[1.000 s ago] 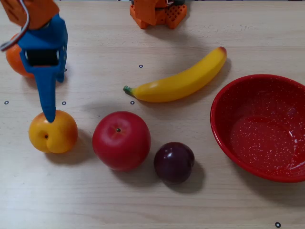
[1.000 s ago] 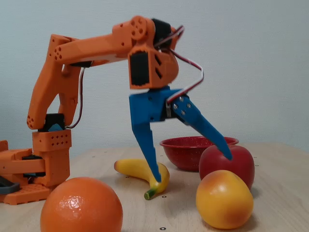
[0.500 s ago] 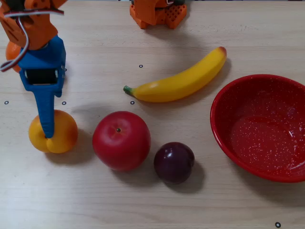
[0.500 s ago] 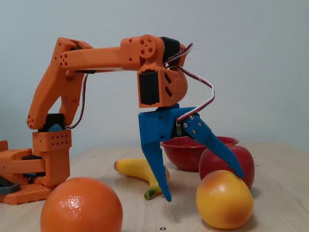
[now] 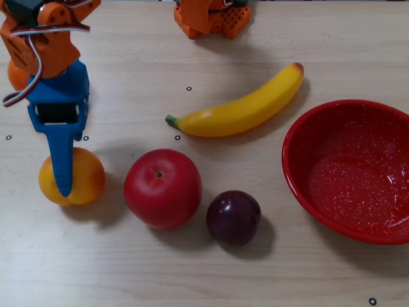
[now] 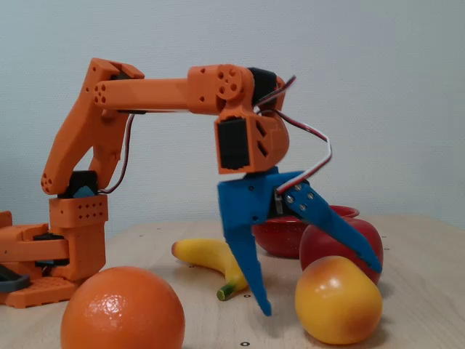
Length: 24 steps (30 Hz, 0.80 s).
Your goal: Put peach in the red bowl.
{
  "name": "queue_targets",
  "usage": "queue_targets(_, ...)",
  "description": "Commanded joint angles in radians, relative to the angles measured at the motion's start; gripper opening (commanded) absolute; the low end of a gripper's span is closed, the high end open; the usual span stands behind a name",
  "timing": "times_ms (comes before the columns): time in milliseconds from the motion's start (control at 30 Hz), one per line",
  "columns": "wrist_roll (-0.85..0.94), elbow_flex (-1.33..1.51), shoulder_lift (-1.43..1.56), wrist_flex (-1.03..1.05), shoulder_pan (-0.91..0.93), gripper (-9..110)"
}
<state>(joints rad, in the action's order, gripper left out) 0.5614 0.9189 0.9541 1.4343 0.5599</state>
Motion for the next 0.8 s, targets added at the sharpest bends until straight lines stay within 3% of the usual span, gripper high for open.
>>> queue_targets(0,-0.002,-0.078,0.054,-0.035,-0.043,49)
queue_targets(767,-0.008,-0.084,-0.005,-0.13,-0.049,49)
